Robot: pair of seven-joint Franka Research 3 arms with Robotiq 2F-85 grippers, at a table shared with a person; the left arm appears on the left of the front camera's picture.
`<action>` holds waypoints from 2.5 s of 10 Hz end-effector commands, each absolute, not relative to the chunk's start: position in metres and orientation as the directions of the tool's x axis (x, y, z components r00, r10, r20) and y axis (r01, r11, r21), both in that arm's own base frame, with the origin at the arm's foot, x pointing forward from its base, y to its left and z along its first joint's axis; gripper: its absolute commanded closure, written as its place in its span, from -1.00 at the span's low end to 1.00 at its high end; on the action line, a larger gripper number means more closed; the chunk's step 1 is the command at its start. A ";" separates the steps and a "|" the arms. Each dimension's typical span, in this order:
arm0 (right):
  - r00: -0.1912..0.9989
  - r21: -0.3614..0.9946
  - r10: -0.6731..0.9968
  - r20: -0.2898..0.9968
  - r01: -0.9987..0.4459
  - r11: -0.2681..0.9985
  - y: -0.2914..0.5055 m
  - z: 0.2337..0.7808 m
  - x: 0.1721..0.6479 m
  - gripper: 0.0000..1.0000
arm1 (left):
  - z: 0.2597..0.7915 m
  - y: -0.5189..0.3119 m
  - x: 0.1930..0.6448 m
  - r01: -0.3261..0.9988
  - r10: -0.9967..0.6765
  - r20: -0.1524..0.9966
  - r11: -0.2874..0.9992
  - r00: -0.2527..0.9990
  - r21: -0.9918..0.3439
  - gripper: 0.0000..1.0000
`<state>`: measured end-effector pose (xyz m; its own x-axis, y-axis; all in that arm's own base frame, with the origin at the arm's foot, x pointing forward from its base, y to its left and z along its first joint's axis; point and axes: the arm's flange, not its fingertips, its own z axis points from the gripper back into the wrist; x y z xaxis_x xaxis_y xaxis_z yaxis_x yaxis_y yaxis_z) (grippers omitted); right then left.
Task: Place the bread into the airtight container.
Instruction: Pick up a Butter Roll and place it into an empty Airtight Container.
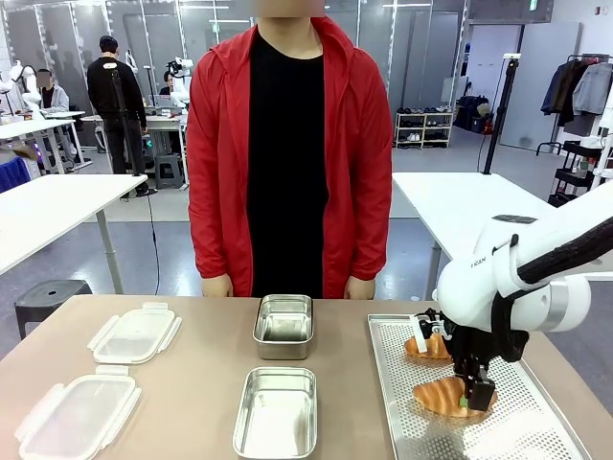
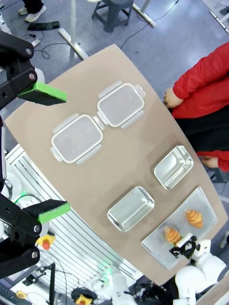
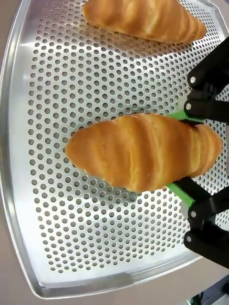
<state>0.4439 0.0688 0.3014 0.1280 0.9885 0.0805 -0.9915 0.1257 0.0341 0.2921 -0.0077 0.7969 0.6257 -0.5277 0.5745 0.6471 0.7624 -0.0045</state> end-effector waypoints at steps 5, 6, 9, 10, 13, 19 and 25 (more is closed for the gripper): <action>0.139 0.087 0.989 0.048 -0.987 0.135 0.087 0.346 0.434 0.76 | 0.800 -0.009 0.292 0.651 -0.524 0.584 0.759 0.619 -0.010 -1.00; 0.137 0.080 0.989 0.053 -0.988 0.133 0.099 0.361 0.426 0.76 | 0.800 -0.009 0.292 0.651 -0.524 0.584 0.759 0.619 -0.010 -1.00; 0.186 0.037 0.982 0.034 -0.982 0.185 0.170 0.405 0.401 0.76 | 0.800 -0.009 0.292 0.651 -0.524 0.584 0.759 0.619 -0.010 -1.00; 0.163 0.025 0.985 0.051 -0.986 0.162 0.198 0.419 0.389 0.76 | 0.800 -0.009 0.292 0.651 -0.524 0.584 0.759 0.619 -0.010 -1.00; 0.160 0.007 0.985 0.067 -0.987 0.159 0.293 0.434 0.378 0.76 | 0.800 -0.009 0.292 0.651 -0.524 0.584 0.759 0.619 -0.010 -1.00; 0.087 0.045 0.986 0.141 -0.996 0.082 0.367 0.408 0.378 0.76 | 0.800 -0.009 0.292 0.651 -0.524 0.584 0.759 0.619 -0.010 -1.00; 0.221 -0.048 0.966 0.137 -0.972 0.230 0.371 0.411 0.382 0.67 | 0.800 -0.009 0.292 0.651 -0.524 0.584 0.759 0.619 -0.010 -1.00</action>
<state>0.3819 0.3734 0.4134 0.1372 0.9816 0.1327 -0.9904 0.1382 0.0020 0.2921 -0.0080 0.7971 0.6255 -0.5281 0.5744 0.6472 0.7623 -0.0039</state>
